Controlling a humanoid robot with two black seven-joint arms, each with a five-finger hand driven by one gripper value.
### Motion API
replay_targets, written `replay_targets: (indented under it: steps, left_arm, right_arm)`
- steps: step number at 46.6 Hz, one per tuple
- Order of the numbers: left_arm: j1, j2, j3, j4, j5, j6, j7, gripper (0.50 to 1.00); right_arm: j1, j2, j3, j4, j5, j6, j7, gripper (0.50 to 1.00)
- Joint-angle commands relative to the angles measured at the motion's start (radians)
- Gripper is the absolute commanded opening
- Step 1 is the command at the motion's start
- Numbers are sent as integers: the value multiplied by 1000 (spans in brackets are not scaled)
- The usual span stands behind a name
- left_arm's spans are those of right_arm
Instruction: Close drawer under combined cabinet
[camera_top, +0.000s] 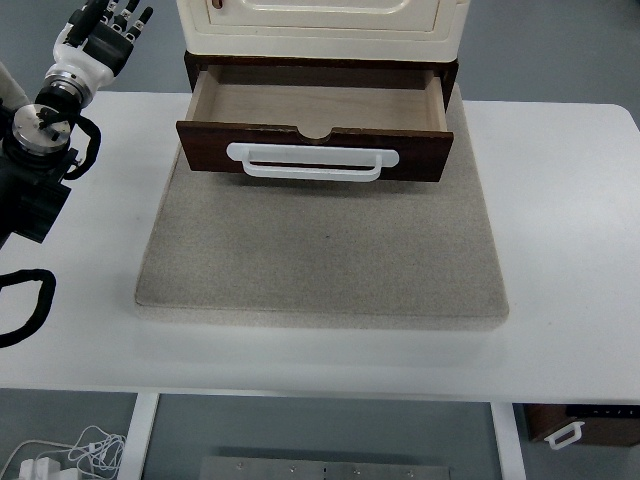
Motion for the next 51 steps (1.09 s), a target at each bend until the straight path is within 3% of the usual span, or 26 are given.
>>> replay_targets:
  steps: [1, 10, 26, 33, 41, 51]
  left_arm:
    - [-7, 7, -1, -5, 3, -8, -11, 1000]
    - [-39, 62, 0, -12, 4, -13, -13, 1000]
    - [-146, 200, 17, -147, 72, -13, -13, 1000]
    - [-156, 257, 17, -279, 110, -5, -23, 1000]
    - [-154, 278, 16, -436, 273, 7, -86, 1000]
    - [-150, 303, 20, -640, 308, 39, -80, 1000]
  right_arm:
    - [0, 0, 0, 0, 0, 0, -1, 952]
    - [0, 0, 0, 0, 0, 0, -1, 952]
    - [0, 0, 0, 0, 0, 0, 1, 952]
    - [0, 0, 0, 0, 0, 0, 1, 952]
    - [0, 0, 0, 0, 1, 0, 1, 952]
    - [0, 0, 0, 0, 0, 0, -1, 952]
